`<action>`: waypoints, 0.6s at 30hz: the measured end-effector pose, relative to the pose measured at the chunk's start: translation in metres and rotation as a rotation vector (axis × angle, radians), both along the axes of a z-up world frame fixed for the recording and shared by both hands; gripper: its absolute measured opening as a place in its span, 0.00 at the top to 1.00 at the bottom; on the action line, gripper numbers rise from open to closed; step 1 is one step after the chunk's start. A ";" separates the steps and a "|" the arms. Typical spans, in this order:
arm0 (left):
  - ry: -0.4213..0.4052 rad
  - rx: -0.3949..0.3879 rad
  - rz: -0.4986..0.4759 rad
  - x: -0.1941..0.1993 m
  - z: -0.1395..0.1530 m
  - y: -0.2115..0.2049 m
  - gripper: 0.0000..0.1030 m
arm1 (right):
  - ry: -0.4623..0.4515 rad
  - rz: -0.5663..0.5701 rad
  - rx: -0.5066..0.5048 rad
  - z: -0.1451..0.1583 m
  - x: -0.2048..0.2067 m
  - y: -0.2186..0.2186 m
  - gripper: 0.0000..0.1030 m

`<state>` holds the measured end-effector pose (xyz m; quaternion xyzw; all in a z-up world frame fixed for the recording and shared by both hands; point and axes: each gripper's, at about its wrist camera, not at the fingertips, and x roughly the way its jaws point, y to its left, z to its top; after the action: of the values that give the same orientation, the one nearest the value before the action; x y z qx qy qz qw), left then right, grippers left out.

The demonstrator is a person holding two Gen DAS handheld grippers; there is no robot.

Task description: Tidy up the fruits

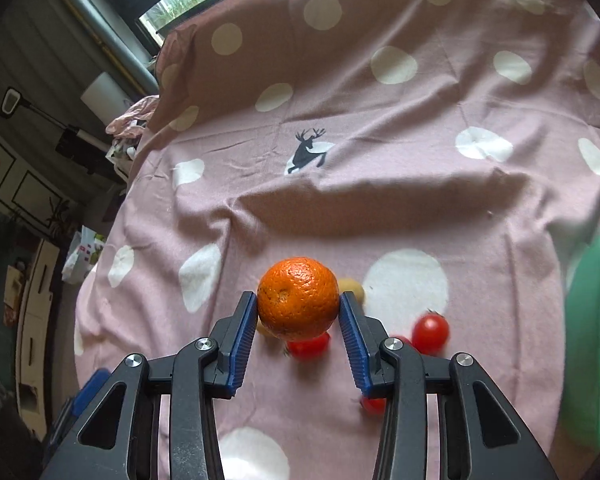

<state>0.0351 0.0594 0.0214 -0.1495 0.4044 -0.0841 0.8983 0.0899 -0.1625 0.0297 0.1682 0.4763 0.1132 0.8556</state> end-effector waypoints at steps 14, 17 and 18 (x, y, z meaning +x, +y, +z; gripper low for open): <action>0.042 -0.018 -0.098 -0.002 -0.010 -0.036 0.21 | 0.128 0.043 -0.050 -0.050 -0.069 -0.048 0.58; 0.041 -0.001 -0.128 -0.004 -0.012 -0.046 0.29 | 0.129 0.055 -0.044 -0.051 -0.071 -0.045 0.58; 0.044 -0.003 -0.141 -0.004 -0.013 -0.050 0.38 | 0.126 0.052 -0.041 -0.050 -0.071 -0.047 0.56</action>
<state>0.0307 0.0093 0.0089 -0.1237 0.4335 -0.1445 0.8809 0.0187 -0.2093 -0.0198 0.1450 0.5356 0.1146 0.8240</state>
